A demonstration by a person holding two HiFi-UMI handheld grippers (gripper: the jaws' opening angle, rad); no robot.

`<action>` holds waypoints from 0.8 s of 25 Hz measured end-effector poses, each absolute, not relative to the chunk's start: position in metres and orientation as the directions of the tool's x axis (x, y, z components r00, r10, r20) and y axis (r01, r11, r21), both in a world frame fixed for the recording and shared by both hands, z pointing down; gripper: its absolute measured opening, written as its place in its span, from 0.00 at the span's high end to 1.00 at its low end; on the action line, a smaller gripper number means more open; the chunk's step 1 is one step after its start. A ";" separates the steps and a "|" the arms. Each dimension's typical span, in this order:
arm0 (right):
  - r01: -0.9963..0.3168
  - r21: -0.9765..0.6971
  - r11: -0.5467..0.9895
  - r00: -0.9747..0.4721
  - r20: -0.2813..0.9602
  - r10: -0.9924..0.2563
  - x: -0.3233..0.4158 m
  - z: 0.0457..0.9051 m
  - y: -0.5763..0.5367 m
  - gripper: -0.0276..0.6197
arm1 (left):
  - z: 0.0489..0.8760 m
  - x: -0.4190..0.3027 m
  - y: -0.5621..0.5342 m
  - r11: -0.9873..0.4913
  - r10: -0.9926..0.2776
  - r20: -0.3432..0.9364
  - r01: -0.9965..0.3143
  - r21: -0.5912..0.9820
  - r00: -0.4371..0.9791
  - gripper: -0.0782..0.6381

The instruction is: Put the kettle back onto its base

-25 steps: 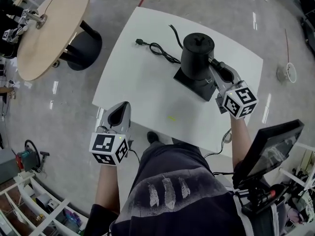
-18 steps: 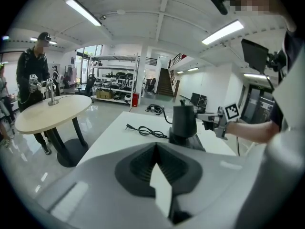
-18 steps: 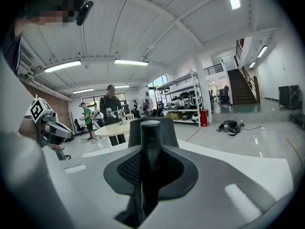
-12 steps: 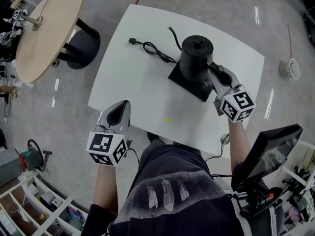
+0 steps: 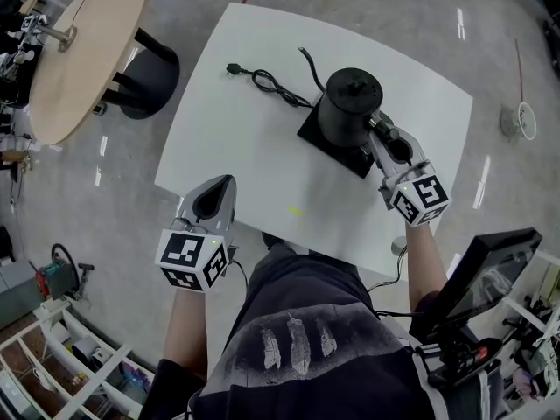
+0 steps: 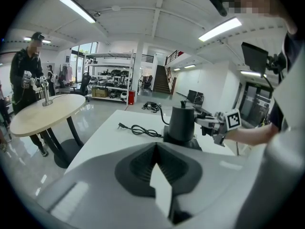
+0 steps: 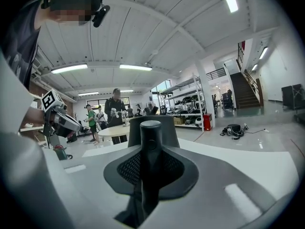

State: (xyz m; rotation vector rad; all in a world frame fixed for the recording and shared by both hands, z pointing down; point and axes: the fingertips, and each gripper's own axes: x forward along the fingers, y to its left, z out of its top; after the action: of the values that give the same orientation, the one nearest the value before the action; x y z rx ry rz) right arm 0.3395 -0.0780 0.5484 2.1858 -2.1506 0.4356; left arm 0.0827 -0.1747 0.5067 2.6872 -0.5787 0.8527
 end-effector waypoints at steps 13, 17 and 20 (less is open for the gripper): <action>-0.995 -0.102 -0.003 -0.017 0.190 -0.982 0.332 0.564 -0.066 0.87 | 0.514 0.082 -0.161 -0.891 -0.252 0.619 -0.429 0.153 0.744 0.89; -0.997 -0.072 0.016 -0.029 0.184 -0.983 0.329 0.571 -0.062 0.87 | 0.518 0.087 -0.155 -0.892 -0.225 0.624 -0.416 0.177 0.748 0.89; -0.998 -0.065 0.023 -0.034 0.183 -0.983 0.325 0.570 -0.061 0.87 | 0.516 0.089 -0.153 -0.898 -0.216 0.624 -0.404 0.176 0.751 0.89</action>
State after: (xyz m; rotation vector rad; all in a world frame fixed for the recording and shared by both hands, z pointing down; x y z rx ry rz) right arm 0.3251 -0.0605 0.5704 2.1211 -2.1828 0.2672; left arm 0.0890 -0.1530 0.5165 2.6509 -0.4816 0.8903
